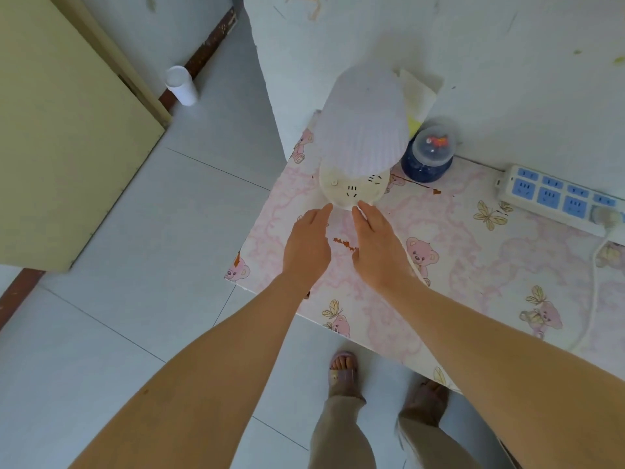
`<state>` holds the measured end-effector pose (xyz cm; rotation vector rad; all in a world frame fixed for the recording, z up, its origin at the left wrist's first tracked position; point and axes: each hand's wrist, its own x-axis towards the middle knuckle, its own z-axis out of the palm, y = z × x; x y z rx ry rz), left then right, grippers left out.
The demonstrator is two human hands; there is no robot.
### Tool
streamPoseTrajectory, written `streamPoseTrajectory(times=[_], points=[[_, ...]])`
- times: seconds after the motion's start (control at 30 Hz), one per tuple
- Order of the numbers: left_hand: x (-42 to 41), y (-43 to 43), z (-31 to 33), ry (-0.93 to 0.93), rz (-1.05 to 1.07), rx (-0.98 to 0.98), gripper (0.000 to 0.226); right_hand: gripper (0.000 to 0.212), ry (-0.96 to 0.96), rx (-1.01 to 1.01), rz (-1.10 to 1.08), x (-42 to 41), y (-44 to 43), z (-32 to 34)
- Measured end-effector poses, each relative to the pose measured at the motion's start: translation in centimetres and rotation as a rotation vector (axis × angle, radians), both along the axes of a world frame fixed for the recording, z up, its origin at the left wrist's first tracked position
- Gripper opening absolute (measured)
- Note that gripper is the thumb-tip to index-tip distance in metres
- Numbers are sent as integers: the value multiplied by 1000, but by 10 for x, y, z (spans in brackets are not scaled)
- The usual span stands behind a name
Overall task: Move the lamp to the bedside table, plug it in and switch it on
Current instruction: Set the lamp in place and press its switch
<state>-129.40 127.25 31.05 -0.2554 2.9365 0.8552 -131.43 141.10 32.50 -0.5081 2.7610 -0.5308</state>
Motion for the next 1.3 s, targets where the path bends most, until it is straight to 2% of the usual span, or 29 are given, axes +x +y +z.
streamPoseTrajectory(times=[0.23, 0.43, 0.73, 0.97, 1.3], points=[[-10, 3, 0, 20, 8, -40, 73, 73, 90, 71, 27, -1, -2, -5], [-28, 7, 7, 2, -1, -195, 83, 72, 62, -21, 11, -6, -7, -10], [-30, 14, 2, 3, -5, -335, 80, 63, 177, 69, 68, -13, 2, -10], [-34, 13, -1, 32, 15, -382, 75, 81, 138, 82, 163, -17, 15, -12], [-32, 23, -3, -34, 47, -424, 87, 78, 145, 66, 172, -19, 19, -11]])
